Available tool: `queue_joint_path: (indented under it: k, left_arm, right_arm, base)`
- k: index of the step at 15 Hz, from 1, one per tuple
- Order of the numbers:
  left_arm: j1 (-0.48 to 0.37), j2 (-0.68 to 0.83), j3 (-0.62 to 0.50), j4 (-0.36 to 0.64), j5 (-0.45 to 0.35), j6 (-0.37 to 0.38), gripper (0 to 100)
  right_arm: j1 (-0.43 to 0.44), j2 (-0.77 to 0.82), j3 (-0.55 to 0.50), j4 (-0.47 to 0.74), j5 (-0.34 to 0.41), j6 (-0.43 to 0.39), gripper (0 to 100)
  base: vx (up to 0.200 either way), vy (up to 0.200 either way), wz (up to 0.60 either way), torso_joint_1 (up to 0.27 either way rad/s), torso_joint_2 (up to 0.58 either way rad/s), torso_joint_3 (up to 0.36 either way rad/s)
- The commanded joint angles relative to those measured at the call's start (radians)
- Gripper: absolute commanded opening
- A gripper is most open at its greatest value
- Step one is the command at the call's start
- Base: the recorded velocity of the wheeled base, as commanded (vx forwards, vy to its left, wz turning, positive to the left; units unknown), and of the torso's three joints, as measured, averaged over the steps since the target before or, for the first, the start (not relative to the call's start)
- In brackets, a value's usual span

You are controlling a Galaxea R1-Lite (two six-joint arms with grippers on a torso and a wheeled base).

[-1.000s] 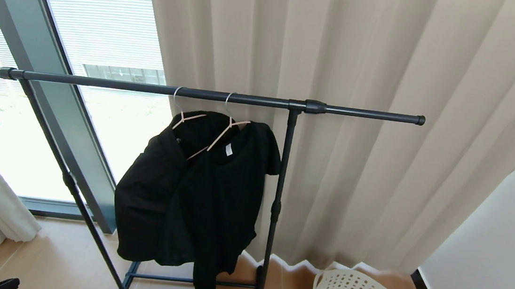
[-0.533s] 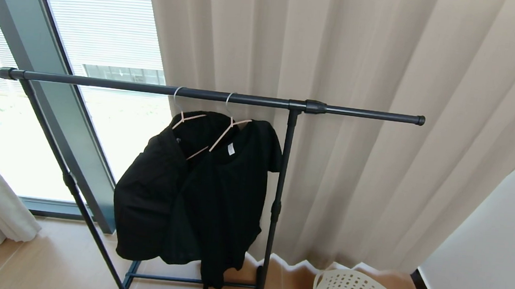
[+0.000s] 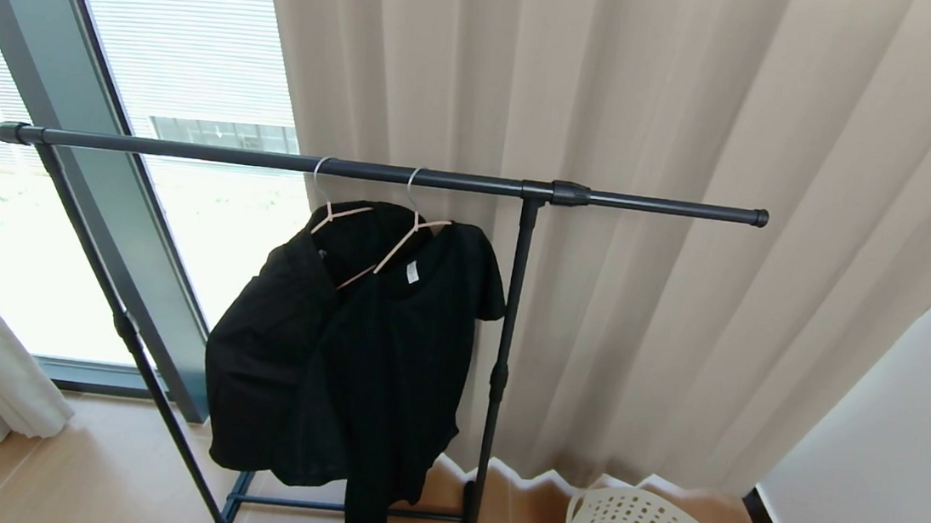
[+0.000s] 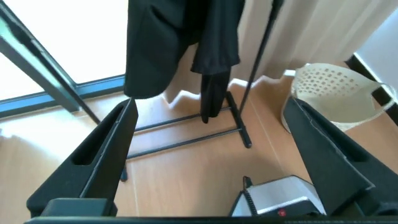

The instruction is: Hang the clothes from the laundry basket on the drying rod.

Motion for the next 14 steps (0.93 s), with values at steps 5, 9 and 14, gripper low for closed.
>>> queue_joint_path:
  k: [5,9,14]
  left_arm:
    - [0.147,-0.231,0.0,0.001,-0.005,0.006,100]
    - [0.221,-0.335,0.0,0.001,0.008,0.001,100]
    - [0.213,-0.345,0.0,-0.005,0.034,-0.054,100]
  right_arm:
    - [-0.14,0.014,0.0,0.002,-0.005,-0.003,100]
    - [-0.221,-0.001,0.0,0.001,0.001,-0.004,100]
    - [-0.271,-0.084,0.0,-0.01,0.007,0.034,100]
  base:
    - [0.0,0.0,0.0,0.0,0.0,0.0]
    - [0.0,0.0,0.0,0.0,0.0,0.0]
    - [0.0,0.0,0.0,0.0,0.0,0.0]
